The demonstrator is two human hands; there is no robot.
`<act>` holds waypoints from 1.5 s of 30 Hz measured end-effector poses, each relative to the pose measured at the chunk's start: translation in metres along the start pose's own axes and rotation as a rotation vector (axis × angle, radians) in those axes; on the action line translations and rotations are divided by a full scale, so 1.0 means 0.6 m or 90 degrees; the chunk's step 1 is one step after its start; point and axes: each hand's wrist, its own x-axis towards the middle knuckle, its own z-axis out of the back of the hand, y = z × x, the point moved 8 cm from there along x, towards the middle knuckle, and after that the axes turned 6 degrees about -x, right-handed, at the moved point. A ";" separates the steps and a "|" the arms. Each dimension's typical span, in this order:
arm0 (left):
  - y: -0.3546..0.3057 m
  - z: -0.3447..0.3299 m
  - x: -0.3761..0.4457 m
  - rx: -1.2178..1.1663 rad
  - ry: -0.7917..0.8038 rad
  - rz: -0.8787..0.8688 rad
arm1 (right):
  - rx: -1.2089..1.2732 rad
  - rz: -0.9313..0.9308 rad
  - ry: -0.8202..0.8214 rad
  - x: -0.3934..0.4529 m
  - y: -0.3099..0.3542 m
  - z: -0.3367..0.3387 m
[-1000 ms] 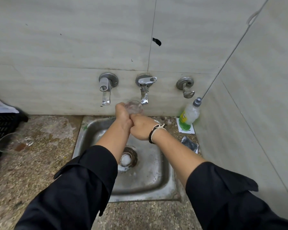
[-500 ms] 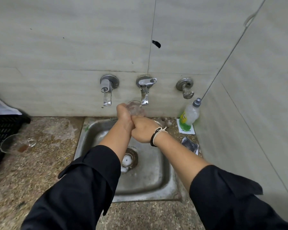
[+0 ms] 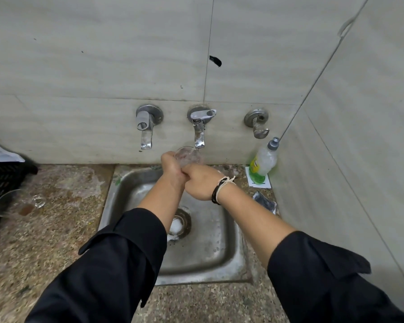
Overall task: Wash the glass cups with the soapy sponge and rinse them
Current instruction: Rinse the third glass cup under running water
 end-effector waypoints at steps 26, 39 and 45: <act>0.028 -0.016 0.003 0.160 0.097 0.042 | -0.146 -0.118 -0.082 0.013 -0.025 0.000; 0.032 0.020 0.000 0.185 0.019 0.013 | -0.039 -0.061 -0.005 0.016 -0.016 -0.045; 0.033 0.016 -0.006 0.177 0.033 -0.008 | -0.021 -0.050 -0.018 0.014 -0.011 -0.031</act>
